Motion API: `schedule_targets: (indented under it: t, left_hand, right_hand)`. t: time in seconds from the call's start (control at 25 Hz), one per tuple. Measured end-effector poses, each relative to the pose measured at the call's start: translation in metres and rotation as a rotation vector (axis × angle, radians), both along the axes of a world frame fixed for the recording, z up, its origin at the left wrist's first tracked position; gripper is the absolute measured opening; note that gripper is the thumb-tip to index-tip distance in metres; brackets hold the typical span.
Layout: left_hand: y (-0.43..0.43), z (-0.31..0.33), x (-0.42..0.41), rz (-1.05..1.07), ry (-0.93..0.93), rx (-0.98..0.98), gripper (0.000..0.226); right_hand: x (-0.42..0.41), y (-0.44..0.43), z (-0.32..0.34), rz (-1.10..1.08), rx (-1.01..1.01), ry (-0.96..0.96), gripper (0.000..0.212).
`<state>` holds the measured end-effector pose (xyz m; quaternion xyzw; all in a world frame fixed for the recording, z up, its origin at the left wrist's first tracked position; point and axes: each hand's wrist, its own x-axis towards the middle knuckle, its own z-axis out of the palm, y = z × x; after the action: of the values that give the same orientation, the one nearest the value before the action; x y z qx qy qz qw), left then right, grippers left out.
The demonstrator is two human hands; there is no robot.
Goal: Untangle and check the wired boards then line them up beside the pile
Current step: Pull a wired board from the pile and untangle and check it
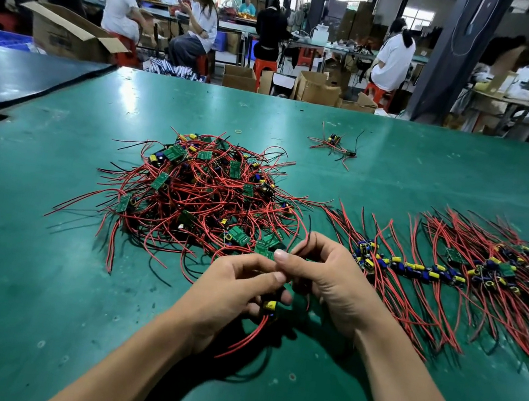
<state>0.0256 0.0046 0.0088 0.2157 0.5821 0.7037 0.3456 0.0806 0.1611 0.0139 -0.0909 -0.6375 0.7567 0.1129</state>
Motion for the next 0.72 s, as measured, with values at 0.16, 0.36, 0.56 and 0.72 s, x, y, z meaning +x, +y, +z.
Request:
schedule_targets:
  t: [0.16,0.36,0.56,0.72]
  left_hand:
    - [-0.0004,0.004,0.0027,-0.023,-0.046,0.051,0.015]
    - [-0.0004,0.0026,0.0023,-0.095,-0.206,0.205,0.01]
    - [-0.001,-0.0015,-0.0035,-0.116,-0.168,0.163,0.02]
    - [-0.0018,-0.0017,-0.0047,-0.147,-0.147,0.144,0.011]
  right_hand:
    - [0.001,-0.0024,0.0031,0.123,-0.13,-0.033,0.021]
    - [0.0066,-0.0085,0.0035,0.301,-0.296,-0.09,0.033]
    - [0.0061,-0.0094,0.0028,0.156,-0.098,-0.077,0.03]
    - [0.0053,-0.0052,0.0024,-0.013,0.143,-0.057,0.02]
